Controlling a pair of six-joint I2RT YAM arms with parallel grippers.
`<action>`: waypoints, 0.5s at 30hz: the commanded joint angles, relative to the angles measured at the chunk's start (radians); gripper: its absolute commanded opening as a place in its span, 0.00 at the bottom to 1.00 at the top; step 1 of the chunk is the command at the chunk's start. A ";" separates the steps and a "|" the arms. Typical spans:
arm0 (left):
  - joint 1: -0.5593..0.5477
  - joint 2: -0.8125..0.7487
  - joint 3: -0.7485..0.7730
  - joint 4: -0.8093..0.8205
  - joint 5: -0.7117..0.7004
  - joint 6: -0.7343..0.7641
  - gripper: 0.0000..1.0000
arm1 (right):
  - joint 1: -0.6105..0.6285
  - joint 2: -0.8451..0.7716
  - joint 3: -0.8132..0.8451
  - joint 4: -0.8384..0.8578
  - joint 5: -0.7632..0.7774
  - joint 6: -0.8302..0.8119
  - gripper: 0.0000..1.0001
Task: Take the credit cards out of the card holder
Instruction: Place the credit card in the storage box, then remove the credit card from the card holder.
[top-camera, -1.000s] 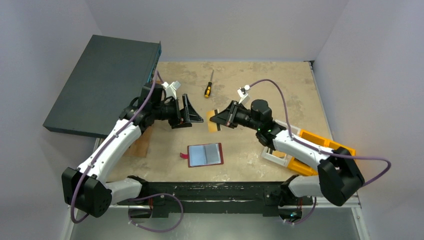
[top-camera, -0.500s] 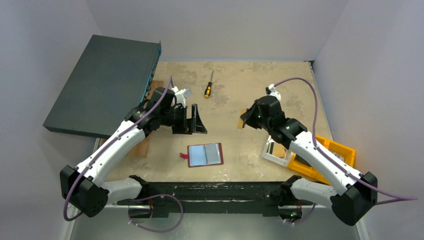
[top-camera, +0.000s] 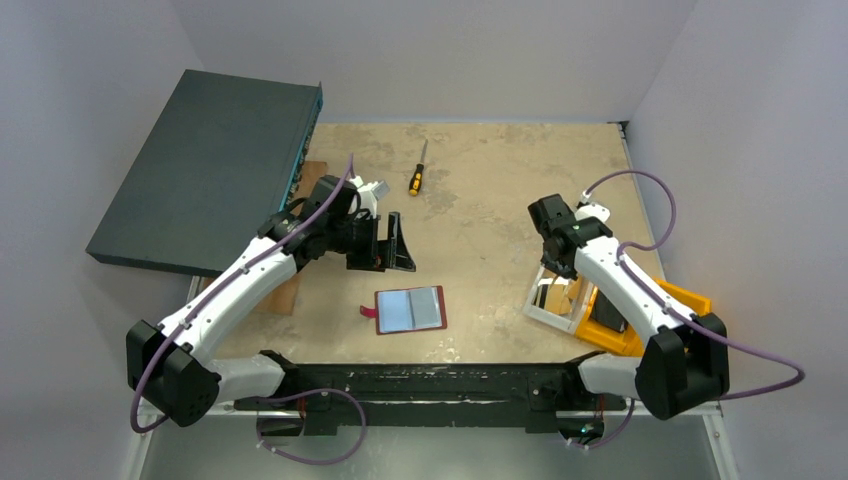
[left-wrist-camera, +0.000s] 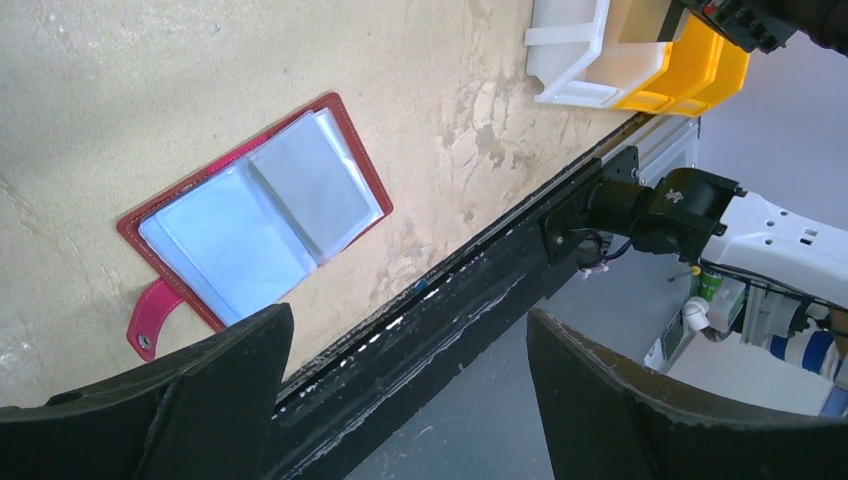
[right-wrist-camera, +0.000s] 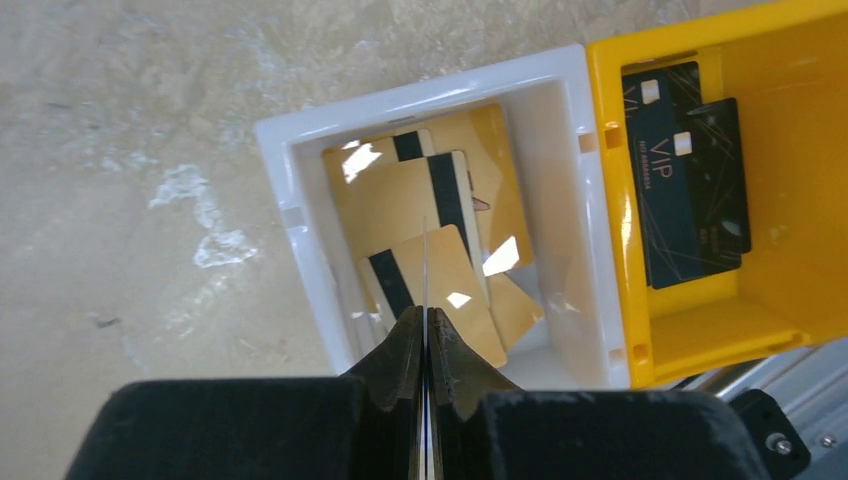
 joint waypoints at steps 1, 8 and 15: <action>-0.005 0.003 0.040 0.011 -0.006 0.020 0.86 | -0.012 0.031 0.009 -0.059 0.106 0.045 0.00; -0.010 0.012 0.030 0.022 -0.015 0.015 0.91 | -0.013 0.058 0.019 -0.057 0.084 0.044 0.38; -0.041 0.030 0.019 0.026 -0.076 0.009 0.93 | -0.013 -0.033 0.032 0.027 -0.005 -0.052 0.77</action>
